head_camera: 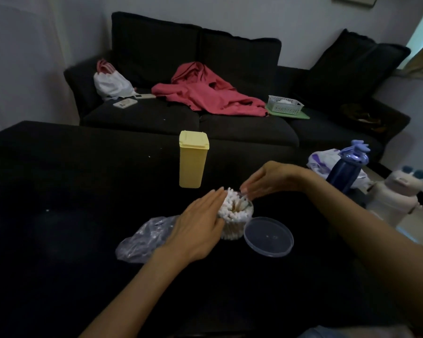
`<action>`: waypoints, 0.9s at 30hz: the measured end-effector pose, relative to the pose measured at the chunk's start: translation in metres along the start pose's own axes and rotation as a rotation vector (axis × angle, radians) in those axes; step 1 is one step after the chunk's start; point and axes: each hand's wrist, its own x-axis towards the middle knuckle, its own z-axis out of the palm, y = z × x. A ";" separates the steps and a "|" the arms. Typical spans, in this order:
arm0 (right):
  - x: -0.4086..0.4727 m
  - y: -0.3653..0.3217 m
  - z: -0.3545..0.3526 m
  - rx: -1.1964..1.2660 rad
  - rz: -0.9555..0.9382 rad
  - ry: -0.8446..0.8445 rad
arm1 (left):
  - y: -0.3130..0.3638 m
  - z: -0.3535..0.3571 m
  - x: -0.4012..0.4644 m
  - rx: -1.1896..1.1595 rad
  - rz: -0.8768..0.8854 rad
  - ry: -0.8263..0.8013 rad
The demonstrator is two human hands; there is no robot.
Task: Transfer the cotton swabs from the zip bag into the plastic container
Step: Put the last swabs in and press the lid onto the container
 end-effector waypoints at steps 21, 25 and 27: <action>0.018 0.056 0.051 0.058 -0.242 0.328 | 0.005 0.017 0.011 0.038 -0.015 -0.117; 0.012 0.059 0.048 0.070 -0.252 0.294 | 0.007 0.018 0.013 0.166 0.054 -0.173; 0.009 0.066 0.047 0.094 -0.271 0.442 | 0.009 0.019 0.013 0.190 0.059 -0.170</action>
